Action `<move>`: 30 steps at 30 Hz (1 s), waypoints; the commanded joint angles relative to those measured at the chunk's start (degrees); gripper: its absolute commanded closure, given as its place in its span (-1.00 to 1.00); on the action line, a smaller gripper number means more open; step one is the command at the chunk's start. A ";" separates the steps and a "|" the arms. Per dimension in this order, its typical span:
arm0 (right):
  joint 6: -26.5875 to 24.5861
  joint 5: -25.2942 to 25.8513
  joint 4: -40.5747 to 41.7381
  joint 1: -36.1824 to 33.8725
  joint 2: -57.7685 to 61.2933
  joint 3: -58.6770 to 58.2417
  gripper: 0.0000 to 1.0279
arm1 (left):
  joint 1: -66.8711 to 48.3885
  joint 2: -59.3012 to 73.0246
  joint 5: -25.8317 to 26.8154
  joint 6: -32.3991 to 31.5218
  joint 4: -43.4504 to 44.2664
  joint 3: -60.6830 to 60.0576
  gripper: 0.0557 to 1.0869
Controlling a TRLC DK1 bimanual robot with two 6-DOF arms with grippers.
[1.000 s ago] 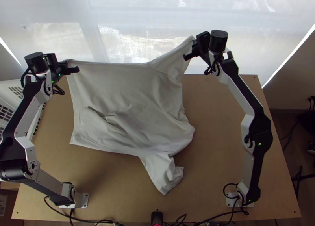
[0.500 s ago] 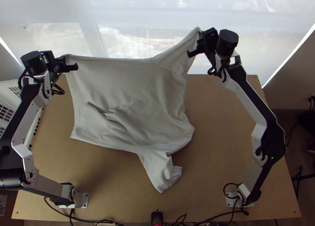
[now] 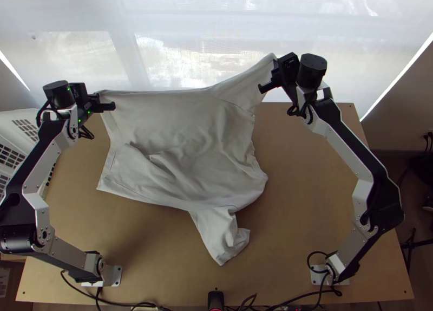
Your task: Fold the t-shirt
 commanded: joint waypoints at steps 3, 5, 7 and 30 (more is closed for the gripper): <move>0.48 -0.03 -0.45 0.53 -3.81 -6.71 0.95 | 0.09 0.00 0.33 1.50 0.97 -4.03 0.93; 0.75 -0.03 -0.54 0.71 -4.68 -8.12 0.95 | 0.01 -0.35 0.51 1.68 0.97 -4.30 0.93; 0.75 -0.11 -0.54 1.15 -5.48 -9.53 0.95 | 0.01 -0.52 0.95 1.68 0.97 -4.65 0.93; 1.80 -1.08 -3.62 4.75 -12.59 -21.57 0.95 | 1.15 -5.09 2.27 2.21 3.08 -15.19 0.93</move>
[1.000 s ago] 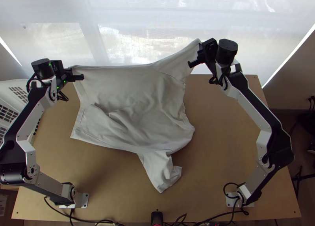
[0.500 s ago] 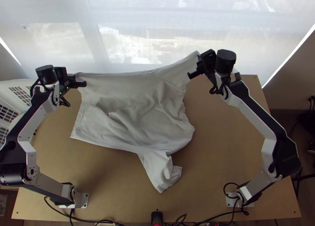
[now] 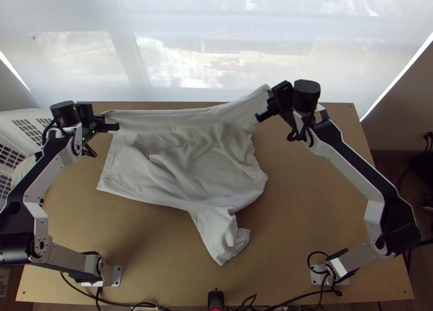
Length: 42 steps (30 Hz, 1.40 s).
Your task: Fold the t-shirt
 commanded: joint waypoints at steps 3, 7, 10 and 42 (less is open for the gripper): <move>0.47 -0.32 -1.54 2.66 -4.39 -7.53 0.95 | 0.43 -0.94 0.21 0.11 0.70 -3.29 0.93; 0.47 -0.76 -1.81 3.71 -6.06 -11.04 0.95 | 0.43 -1.12 0.39 0.11 1.05 -4.61 0.93; 0.82 -0.84 -2.07 3.98 -6.49 -12.80 0.95 | 0.34 -1.29 0.65 0.11 1.05 -5.48 0.93; -0.06 -2.16 -1.98 6.35 -2.45 -25.37 0.95 | -0.36 0.82 1.36 1.95 6.67 -17.17 0.93</move>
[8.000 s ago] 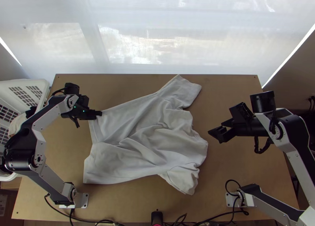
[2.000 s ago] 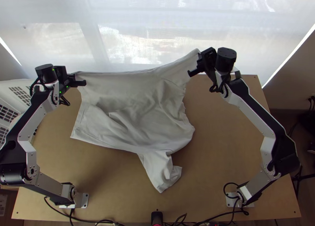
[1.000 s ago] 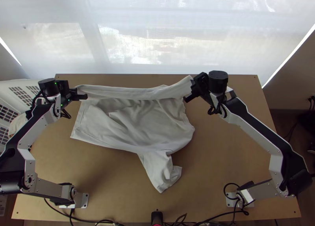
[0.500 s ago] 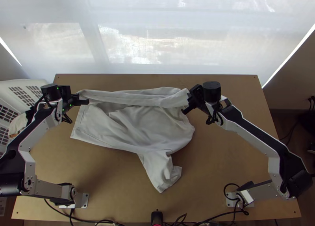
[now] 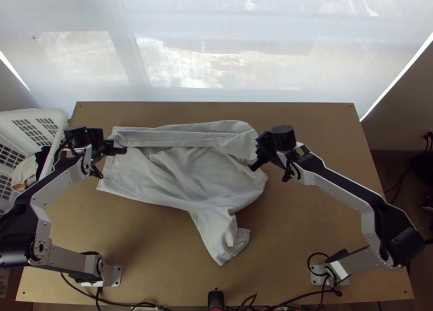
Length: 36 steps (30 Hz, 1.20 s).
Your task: Fold the t-shirt
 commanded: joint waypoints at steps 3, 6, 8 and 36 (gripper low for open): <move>-0.23 -0.04 0.35 0.14 1.42 -3.19 0.81 | -0.12 2.37 0.02 1.04 2.19 -3.76 0.93; -0.14 0.05 0.35 0.14 1.33 -3.89 0.54 | -0.03 2.81 0.02 1.04 2.72 -4.55 0.93; 0.29 0.05 0.35 0.06 0.98 -4.07 0.15 | -0.03 3.25 0.29 1.04 2.72 -4.55 0.89; 3.37 0.05 -9.31 -3.99 -15.10 -3.10 -0.91 | 7.17 -15.47 6.00 9.12 -34.02 -7.71 -0.83</move>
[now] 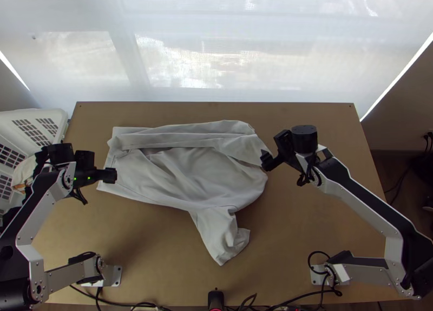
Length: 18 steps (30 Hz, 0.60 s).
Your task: Fold the t-shirt
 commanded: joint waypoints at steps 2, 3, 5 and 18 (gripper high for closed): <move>0.53 0.02 -3.28 -0.84 -4.31 -0.61 -0.91 | 1.10 2.55 -0.19 2.33 -5.76 -1.83 -0.83; 0.53 0.02 -3.64 -1.10 -4.75 -0.61 -0.91 | 1.18 3.87 -0.72 2.33 -5.76 -1.48 -0.83; 0.53 0.02 -4.25 -1.63 -5.72 -0.96 -0.91 | 1.54 6.16 -1.33 2.15 -5.76 -0.43 -0.79; 0.18 -0.06 -6.80 -2.77 -10.64 -3.43 -0.91 | 1.27 10.20 -3.35 2.85 -3.82 0.98 -0.44</move>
